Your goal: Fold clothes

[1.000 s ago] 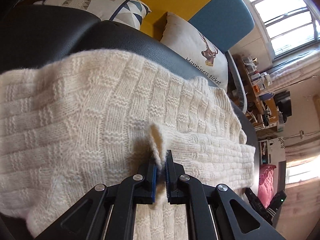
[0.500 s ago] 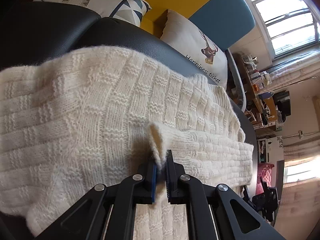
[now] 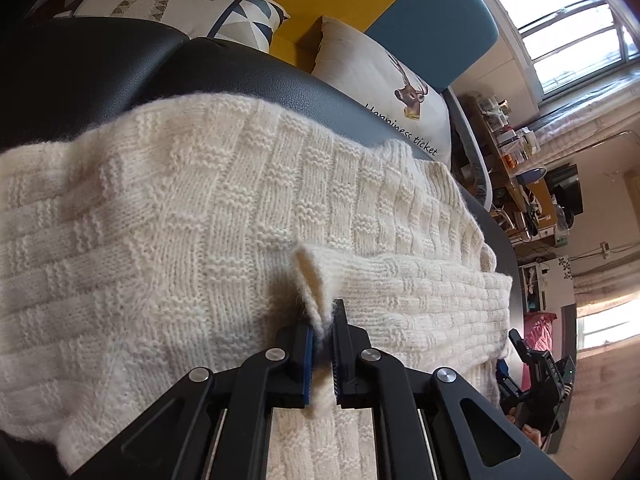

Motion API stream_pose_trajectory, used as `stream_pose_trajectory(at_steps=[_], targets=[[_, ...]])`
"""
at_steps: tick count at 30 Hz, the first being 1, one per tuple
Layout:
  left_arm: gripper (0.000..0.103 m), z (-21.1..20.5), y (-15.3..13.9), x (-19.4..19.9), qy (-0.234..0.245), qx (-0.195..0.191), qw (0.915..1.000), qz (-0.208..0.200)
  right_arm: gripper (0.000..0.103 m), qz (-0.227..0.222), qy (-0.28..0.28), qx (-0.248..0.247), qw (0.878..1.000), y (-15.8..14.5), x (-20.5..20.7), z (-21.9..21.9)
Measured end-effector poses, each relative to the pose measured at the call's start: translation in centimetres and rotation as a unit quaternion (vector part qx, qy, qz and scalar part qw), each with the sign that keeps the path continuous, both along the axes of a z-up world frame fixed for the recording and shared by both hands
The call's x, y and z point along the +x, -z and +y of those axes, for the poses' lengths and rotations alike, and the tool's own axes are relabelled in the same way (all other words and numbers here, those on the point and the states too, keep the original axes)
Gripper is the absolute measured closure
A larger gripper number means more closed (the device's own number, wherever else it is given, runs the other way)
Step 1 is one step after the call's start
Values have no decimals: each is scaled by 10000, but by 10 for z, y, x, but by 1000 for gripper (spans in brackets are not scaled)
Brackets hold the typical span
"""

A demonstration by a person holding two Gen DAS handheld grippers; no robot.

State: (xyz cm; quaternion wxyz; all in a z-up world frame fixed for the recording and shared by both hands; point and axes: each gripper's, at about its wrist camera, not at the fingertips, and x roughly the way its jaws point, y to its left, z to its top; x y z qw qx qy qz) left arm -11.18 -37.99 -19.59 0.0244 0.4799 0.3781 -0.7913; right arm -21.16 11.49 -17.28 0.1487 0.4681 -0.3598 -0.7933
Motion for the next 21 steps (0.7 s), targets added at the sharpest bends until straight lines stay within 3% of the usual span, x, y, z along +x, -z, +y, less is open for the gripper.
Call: stream_pose_trajectory(at_steps=[5,11,15,19,21], targets=[[95,-7,-1,-3,15,265,9996,76,54,150,-781,339,9963,-28,2,-4],[93,-26,-4,3,-74,925,9951,340,54,670,-1487,1083,9807,-60,24,-5],[90,-37,-8,5,-144,1006,9943,326,54,666,-1580,1181,9781,-57,22,-14],[77,-32,-4,-2,-24,1104,9938,153,54,521,-1397,1218,9813,-48,-2,-21],[77,-25,-4,-7,75,945,9954,106,54,403,-1337,1023,9849,-43,-16,-18]])
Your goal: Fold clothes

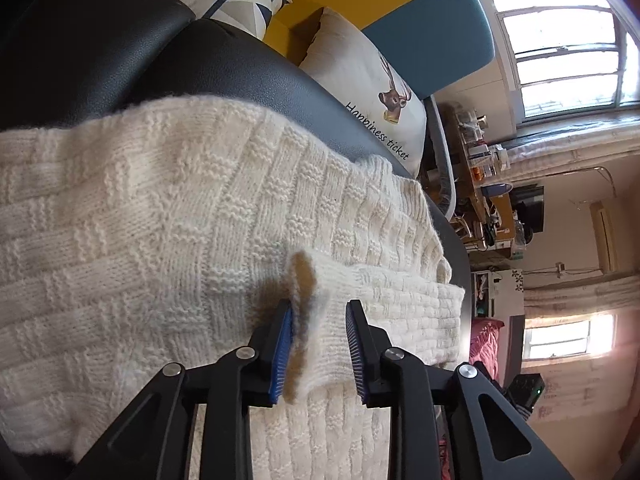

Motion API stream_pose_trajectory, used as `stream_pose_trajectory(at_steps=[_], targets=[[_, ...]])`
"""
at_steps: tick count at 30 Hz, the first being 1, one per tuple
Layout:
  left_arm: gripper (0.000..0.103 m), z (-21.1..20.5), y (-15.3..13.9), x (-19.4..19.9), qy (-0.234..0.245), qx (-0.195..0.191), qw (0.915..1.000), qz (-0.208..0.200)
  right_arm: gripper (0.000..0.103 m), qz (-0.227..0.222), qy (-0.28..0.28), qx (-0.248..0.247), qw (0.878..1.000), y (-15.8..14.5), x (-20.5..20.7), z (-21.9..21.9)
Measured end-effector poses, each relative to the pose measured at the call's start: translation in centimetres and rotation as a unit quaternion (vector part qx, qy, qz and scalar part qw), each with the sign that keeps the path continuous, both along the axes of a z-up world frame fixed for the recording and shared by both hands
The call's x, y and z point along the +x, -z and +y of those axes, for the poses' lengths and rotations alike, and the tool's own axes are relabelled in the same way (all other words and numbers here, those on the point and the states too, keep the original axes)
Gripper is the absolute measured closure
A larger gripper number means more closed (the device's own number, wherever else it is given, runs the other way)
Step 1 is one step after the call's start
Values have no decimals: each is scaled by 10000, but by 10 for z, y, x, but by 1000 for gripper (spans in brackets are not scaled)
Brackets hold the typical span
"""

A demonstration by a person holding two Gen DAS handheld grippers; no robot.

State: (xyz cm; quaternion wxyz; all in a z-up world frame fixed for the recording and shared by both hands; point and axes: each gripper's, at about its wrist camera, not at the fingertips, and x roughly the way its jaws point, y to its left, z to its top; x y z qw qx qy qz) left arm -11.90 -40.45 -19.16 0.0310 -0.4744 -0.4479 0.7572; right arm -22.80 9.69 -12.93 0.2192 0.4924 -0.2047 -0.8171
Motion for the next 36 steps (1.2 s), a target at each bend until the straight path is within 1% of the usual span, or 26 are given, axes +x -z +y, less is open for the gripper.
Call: stream_pose_trajectory(at_steps=[1,2,3,4,6,7,8,10,11,12,14,15,18,20,21,22,23,24,26,27,29,32,33,36], targets=[[78,4,-2,-2,20,-213,9998,10,54,-45,36,-91,9999,2,-8,3],[92,7,-6,-3,3,-458,9989,69,54,-49,78,-89,9999,2,-17,5],[96,10,-14,-3,-50,-704,9974,173,56,-64,137,-130,9998,2,-27,9],[96,13,-22,-2,-81,-884,9956,310,57,-88,202,-197,9996,3,-38,14],[96,16,-44,2,-84,-1075,9920,665,57,-213,317,-328,9987,7,-62,24],[96,18,-52,2,-55,-1185,9900,763,57,-279,340,-388,9983,9,-72,28],[96,21,-53,1,12,-1343,9884,711,57,-394,369,-470,9974,13,-82,30],[96,26,-48,-1,151,-1690,9843,484,57,-667,315,-673,9950,23,-101,30],[96,25,-42,-2,189,-1734,9839,387,57,-821,289,-727,9935,28,-108,27],[96,24,-36,-1,174,-1701,9848,307,57,-981,268,-764,9919,34,-115,25],[96,21,-24,1,143,-1633,9864,147,57,-1147,63,-873,9895,42,-122,15],[95,18,-21,2,97,-1598,9870,103,57,-1144,-22,-874,9896,44,-125,11],[95,7,-26,9,-180,-1523,9881,102,57,-1046,-354,-721,9913,46,-128,-3],[94,2,-39,17,-445,-1787,9828,115,57,-977,-583,-612,9916,47,-130,-13],[94,0,-47,21,-574,-1953,9790,133,60,-942,-697,-557,9915,47,-131,-17],[94,-1,-56,25,-636,-2082,9758,221,69,-878,-746,-365,9927,47,-131,-21],[94,7,-64,25,-494,-2129,9751,385,76,-803,-794,-209,9934,45,-130,-24],[94,22,-69,20,-200,-2131,9754,530,82,-728,-850,-83,9937,43,-129,-27],[94,52,-81,10,390,-2129,9729,816,88,-589,-1004,150,9931,39,-126,-34],[94,72,-85,2,725,-2137,9697,933,89,-508,-1096,256,9923,36,-125,-37],[94,126,-84,-21,1467,-2178,9584,1114,90,-371,-1289,445,9900,31,-124,-41],[94,204,-79,-55,2336,-2273,9359,1336,91,-178,-1572,674,9851,22,-124,-47],[94,225,-77,-65,2559,-2271,9293,1390,91,-71,-1664,733,9833,18,-124,-49],[94,272,-69,-94,3005,-2151,9176,1463,91,277,-1937,906,9765,3,-123,-56]])
